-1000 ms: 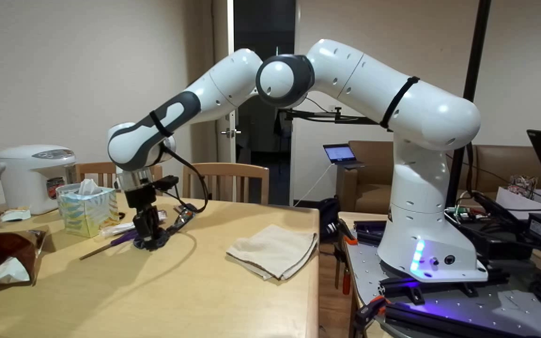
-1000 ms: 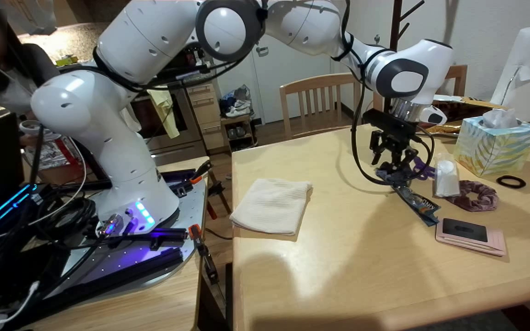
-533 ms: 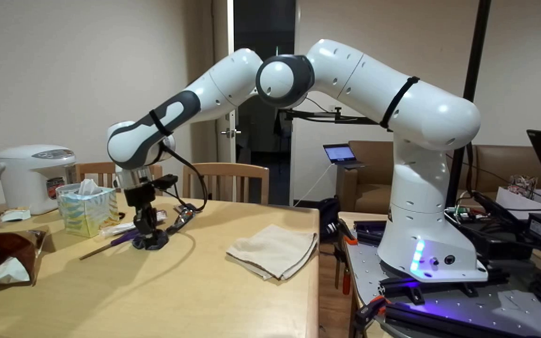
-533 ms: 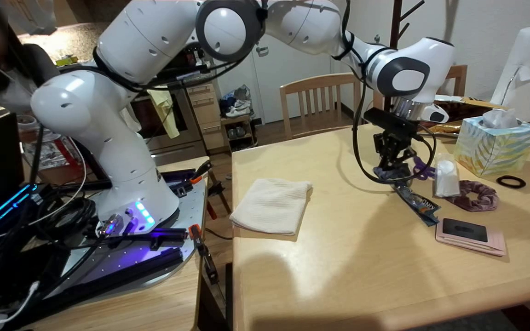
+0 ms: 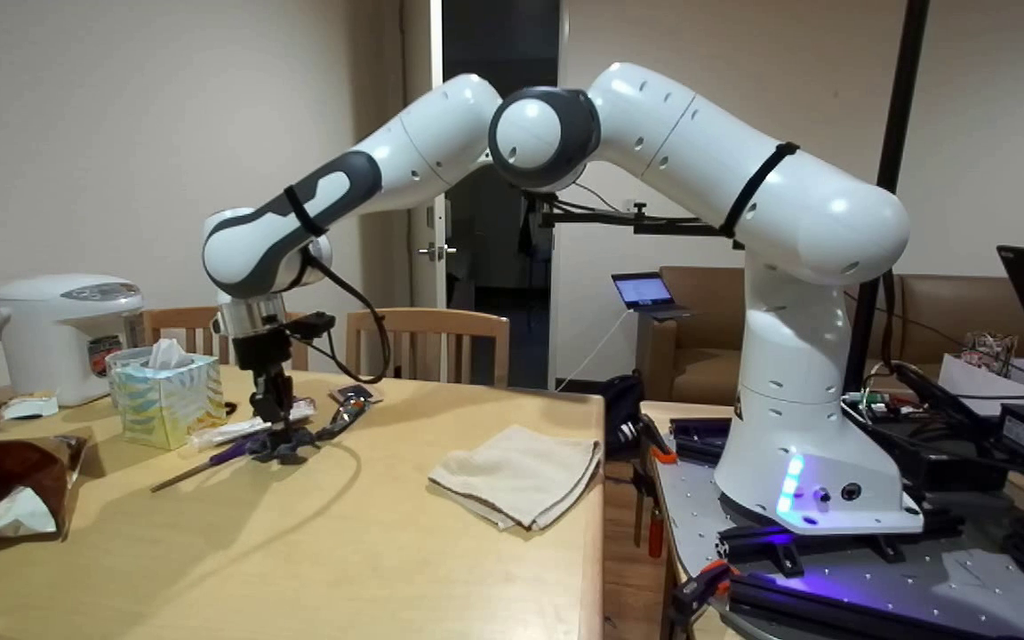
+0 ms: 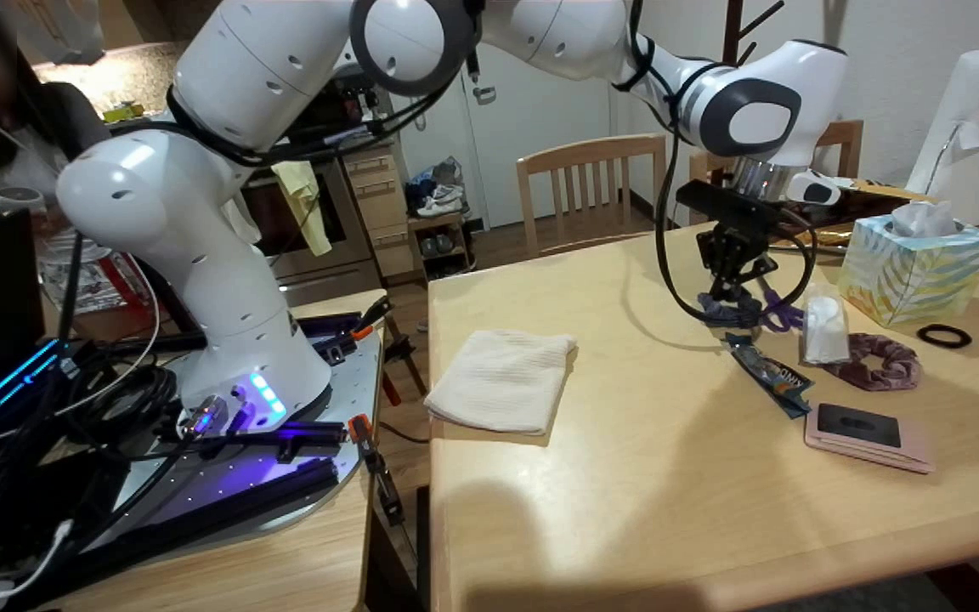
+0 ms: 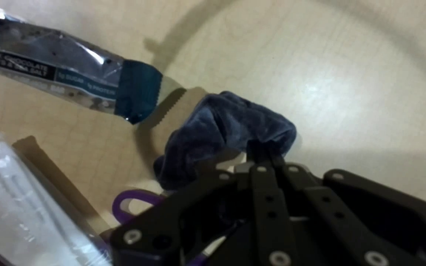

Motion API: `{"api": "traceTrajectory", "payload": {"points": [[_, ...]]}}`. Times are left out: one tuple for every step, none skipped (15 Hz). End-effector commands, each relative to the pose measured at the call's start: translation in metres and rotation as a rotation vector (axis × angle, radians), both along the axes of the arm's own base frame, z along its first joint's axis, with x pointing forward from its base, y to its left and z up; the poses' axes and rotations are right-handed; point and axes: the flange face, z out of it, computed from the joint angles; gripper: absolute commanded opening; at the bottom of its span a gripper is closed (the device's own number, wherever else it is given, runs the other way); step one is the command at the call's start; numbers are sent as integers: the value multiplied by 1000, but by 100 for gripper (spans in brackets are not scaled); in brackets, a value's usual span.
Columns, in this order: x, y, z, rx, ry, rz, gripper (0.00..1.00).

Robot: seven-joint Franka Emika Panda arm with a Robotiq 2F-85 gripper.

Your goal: Move the scrunchie to the back left corner of the table

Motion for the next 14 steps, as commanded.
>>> {"api": "traceTrajectory", "payload": {"points": [[-14, -1, 29, -17, 8, -1, 1], [-17, 0, 33, -20, 13, 0, 1], [-21, 2, 36, -21, 17, 6, 1], [-25, 4, 38, -19, 29, 10, 1], [-30, 7, 38, -19, 38, 14, 1], [-37, 11, 38, -21, 54, 19, 1], [-43, 14, 37, -28, 62, 20, 1], [-51, 19, 36, -27, 74, 21, 1], [-58, 24, 35, -25, 85, 24, 1], [-65, 31, 33, -25, 92, 28, 1], [-72, 39, 32, -23, 93, 26, 1], [-80, 48, 32, -22, 95, 17, 1], [-88, 56, 32, -24, 98, 15, 1], [-96, 64, 35, -28, 92, -7, 1]]}}
